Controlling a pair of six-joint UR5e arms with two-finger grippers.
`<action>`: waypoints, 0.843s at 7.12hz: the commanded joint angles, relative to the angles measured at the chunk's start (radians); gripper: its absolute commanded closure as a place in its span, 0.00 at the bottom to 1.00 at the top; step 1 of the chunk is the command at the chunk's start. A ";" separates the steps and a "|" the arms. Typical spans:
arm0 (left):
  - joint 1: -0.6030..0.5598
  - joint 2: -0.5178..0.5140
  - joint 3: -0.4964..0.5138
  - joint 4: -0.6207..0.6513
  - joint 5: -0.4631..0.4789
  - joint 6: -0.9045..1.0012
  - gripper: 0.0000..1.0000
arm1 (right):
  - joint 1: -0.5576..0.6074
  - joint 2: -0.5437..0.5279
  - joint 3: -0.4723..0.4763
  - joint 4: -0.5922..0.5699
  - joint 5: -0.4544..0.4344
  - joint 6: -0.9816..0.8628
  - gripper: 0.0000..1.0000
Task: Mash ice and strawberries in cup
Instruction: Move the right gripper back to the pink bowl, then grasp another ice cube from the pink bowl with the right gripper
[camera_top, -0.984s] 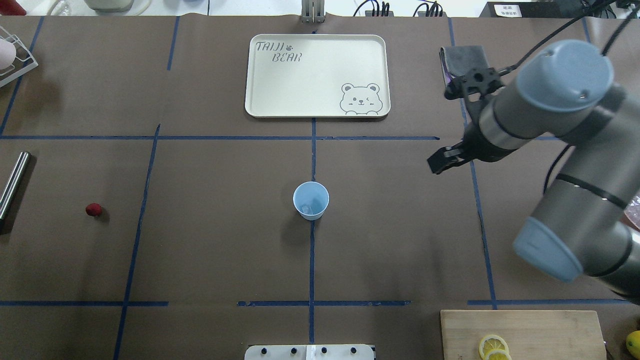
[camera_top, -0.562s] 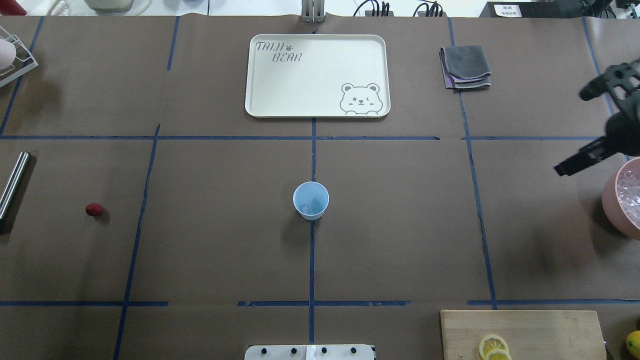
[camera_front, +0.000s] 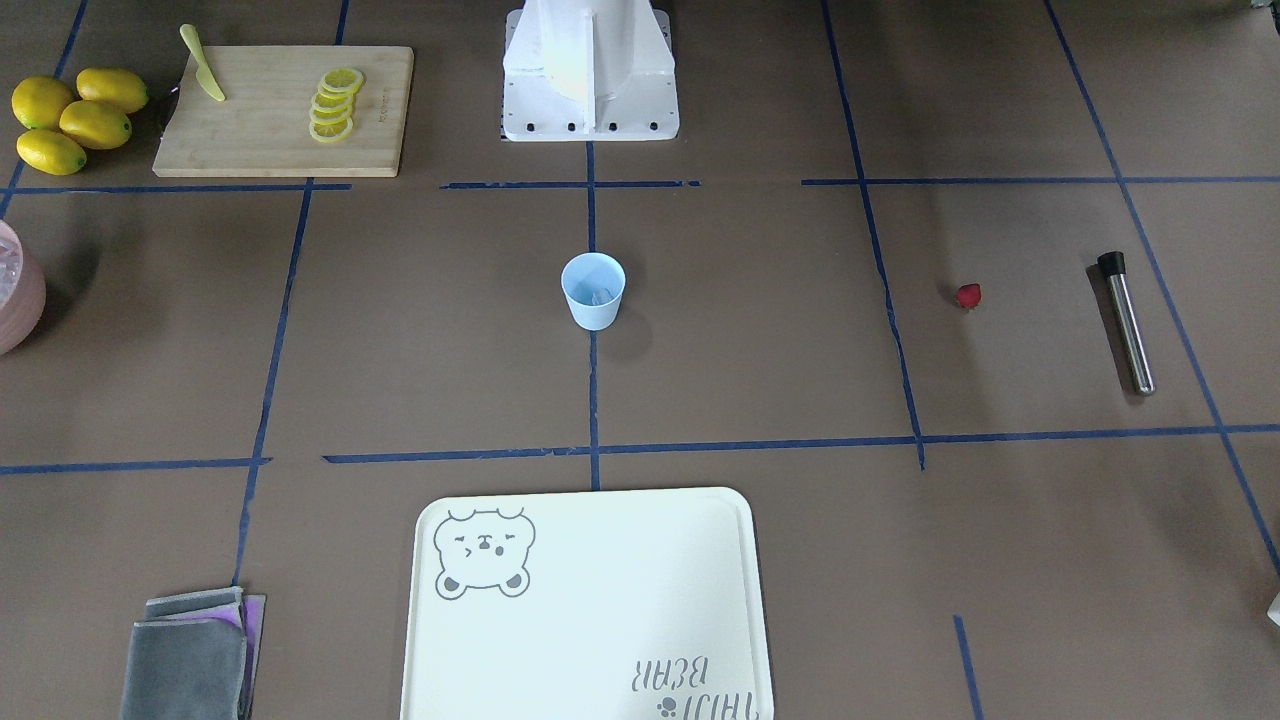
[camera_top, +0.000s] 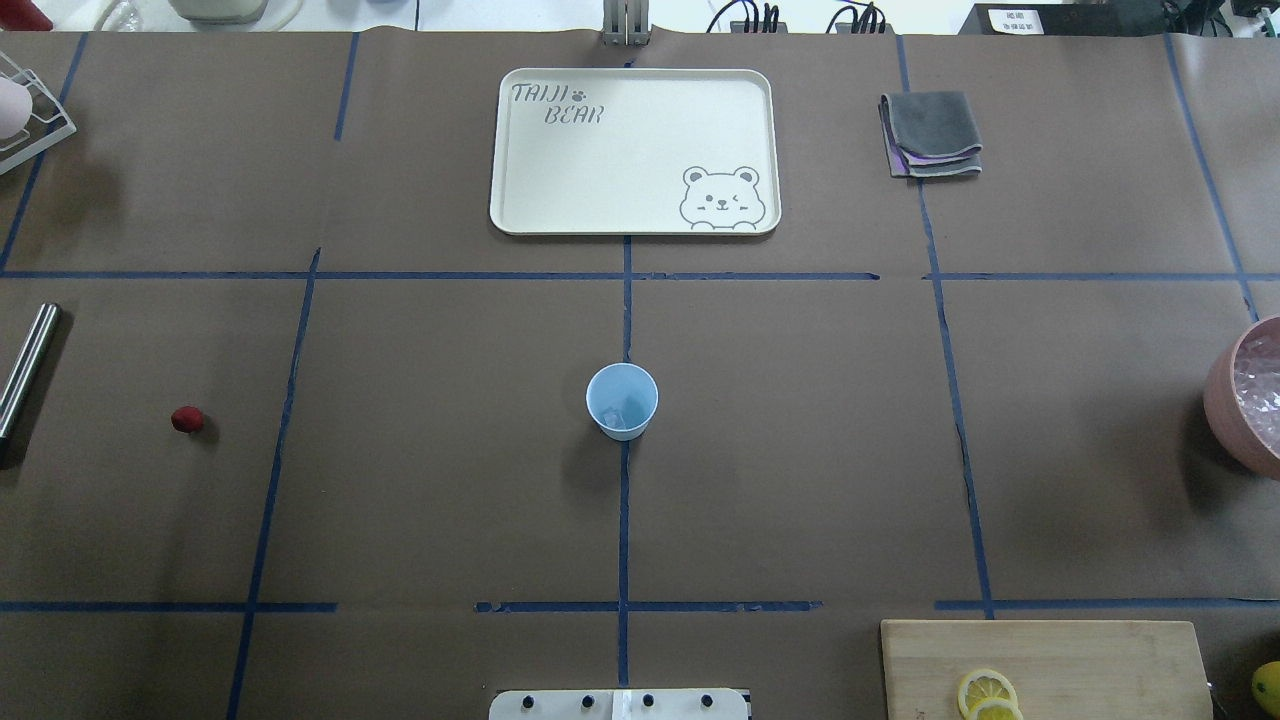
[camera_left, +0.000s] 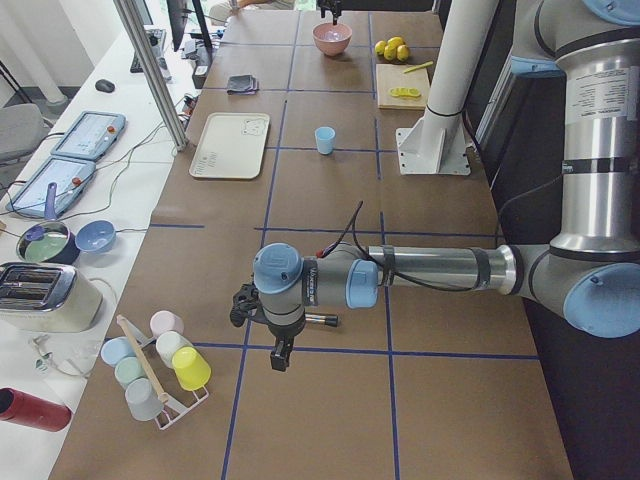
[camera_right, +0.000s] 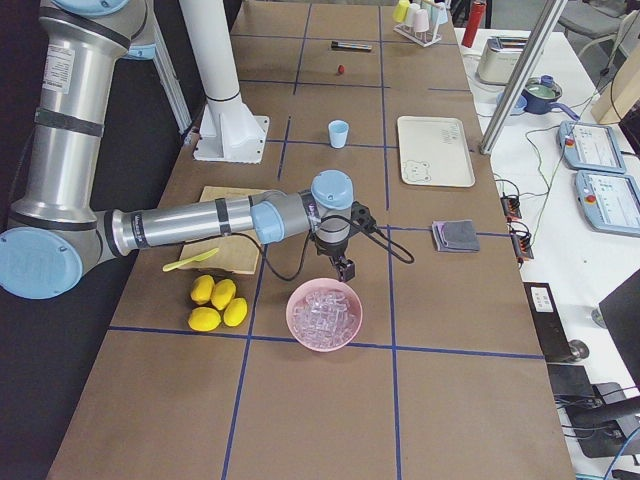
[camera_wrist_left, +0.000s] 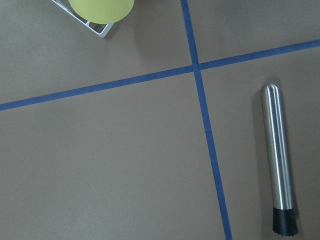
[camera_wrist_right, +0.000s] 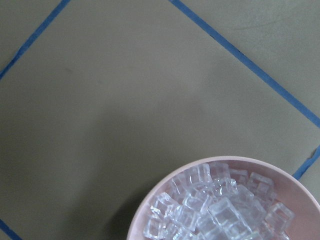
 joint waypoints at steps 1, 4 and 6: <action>0.000 0.000 0.000 0.000 0.000 0.000 0.00 | 0.003 -0.006 -0.089 0.109 -0.020 -0.069 0.06; 0.000 0.000 0.000 0.000 0.000 0.000 0.00 | -0.005 -0.006 -0.162 0.179 -0.031 -0.112 0.16; 0.000 0.001 0.000 0.000 0.000 0.000 0.00 | -0.062 -0.005 -0.167 0.173 -0.029 -0.098 0.21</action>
